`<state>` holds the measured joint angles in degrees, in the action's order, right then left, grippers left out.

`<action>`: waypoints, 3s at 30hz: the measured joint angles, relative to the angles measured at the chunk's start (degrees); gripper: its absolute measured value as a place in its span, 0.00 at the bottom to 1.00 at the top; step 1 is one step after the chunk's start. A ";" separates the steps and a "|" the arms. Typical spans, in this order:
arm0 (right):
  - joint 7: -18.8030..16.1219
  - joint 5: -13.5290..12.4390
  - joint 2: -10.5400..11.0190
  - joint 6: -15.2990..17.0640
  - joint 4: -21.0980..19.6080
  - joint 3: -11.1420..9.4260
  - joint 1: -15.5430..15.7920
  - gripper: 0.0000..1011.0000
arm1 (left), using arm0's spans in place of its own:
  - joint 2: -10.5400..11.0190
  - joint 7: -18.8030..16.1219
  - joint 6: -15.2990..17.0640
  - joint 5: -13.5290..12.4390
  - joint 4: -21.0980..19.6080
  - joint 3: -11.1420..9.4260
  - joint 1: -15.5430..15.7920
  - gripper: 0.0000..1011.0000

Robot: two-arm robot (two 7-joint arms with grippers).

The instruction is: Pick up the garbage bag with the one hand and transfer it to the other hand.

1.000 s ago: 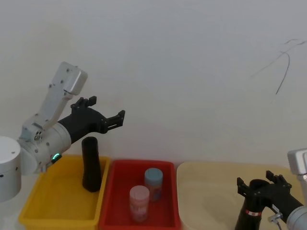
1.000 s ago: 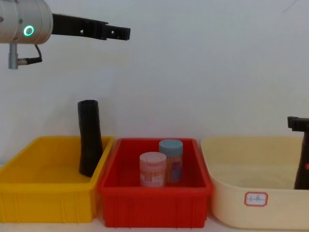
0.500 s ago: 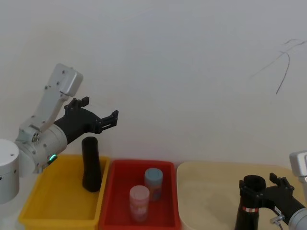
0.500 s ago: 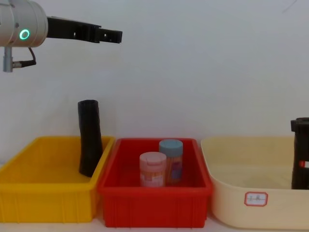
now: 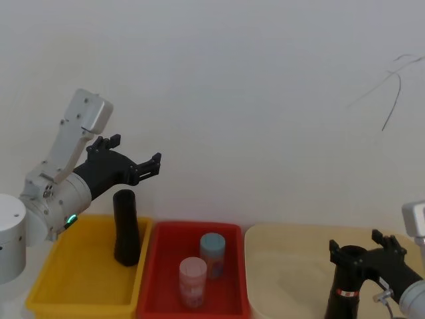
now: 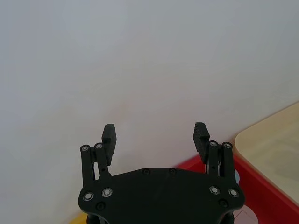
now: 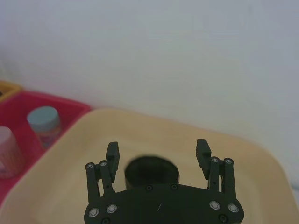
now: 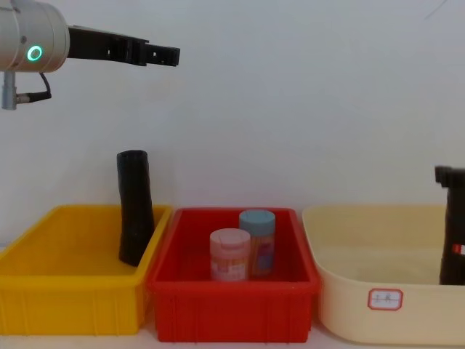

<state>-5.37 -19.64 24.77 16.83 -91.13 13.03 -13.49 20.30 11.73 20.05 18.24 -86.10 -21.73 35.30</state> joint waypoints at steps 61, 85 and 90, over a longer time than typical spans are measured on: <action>-17.82 1.00 -6.44 7.57 9.34 15.79 -17.11 0.99 | 6.01 -1.23 8.45 1.29 -5.46 5.75 -10.93 0.99; -23.27 1.88 -10.23 4.94 22.39 21.40 -22.16 0.99 | 6.67 -1.38 9.22 1.28 -5.91 6.32 -12.00 0.99; -24.33 2.62 -11.09 4.63 25.20 22.35 -23.94 0.99 | 6.70 -1.39 9.27 1.28 -5.93 6.35 -12.07 0.99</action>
<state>-29.70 -17.03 13.68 21.46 -65.93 35.38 -37.43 27.00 10.34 29.32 19.52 -92.03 -15.38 23.23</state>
